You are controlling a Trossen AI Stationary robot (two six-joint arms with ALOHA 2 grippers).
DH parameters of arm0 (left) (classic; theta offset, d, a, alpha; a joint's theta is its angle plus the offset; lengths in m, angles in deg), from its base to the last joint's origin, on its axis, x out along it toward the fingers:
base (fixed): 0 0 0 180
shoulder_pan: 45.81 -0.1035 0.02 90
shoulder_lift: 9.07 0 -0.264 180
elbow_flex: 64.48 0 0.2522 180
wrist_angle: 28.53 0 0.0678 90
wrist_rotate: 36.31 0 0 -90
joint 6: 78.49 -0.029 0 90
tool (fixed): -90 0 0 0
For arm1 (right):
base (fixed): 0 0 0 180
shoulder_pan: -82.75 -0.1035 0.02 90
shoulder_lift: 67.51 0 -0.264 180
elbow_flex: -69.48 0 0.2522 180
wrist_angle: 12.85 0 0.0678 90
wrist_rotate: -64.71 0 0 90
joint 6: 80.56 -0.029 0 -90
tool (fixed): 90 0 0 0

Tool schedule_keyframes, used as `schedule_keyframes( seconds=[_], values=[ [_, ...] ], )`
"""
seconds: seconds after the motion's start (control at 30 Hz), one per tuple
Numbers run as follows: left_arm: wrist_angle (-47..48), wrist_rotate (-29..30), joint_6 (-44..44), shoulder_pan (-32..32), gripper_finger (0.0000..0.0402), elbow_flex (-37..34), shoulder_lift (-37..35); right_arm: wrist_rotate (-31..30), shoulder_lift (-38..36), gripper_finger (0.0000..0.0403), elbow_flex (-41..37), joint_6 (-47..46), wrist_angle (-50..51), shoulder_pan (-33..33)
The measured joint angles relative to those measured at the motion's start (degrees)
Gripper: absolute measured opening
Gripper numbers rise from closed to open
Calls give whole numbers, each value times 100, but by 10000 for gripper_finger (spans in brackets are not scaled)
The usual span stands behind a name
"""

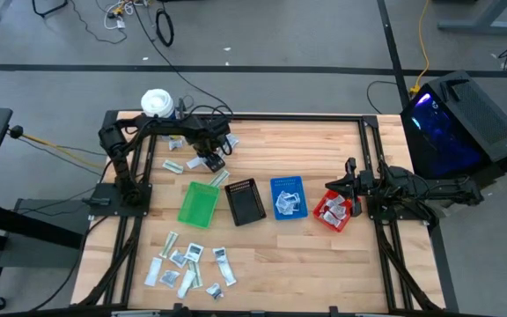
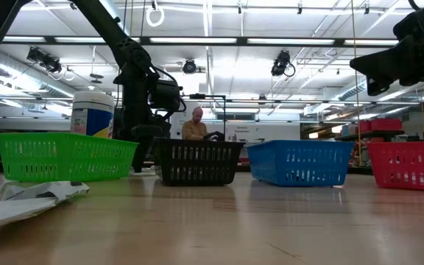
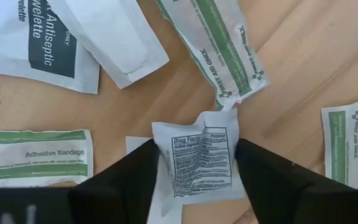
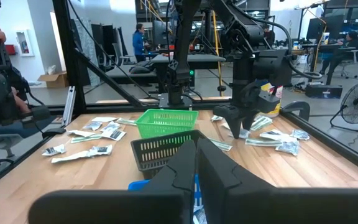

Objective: Pick & Place First Aid Supplies
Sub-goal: Put the towelette pack into the black basket

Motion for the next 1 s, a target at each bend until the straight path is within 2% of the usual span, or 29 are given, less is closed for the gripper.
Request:
schedule_keyframes(
  seconds=[0.2, 0.5, 1.0],
  values=[
    [0, 0, 2, 0, 184, 0, 0, -1, 0, 23, 0, 0, -2, 0],
    [134, -16, 7, 1, 179, 7, -76, 0, 0, 23, 0, -1, -1, -2],
    [491, -4, 17, 40, 179, 11, -1123, -1, 0, 23, 0, 0, 0, -2]
  ],
)
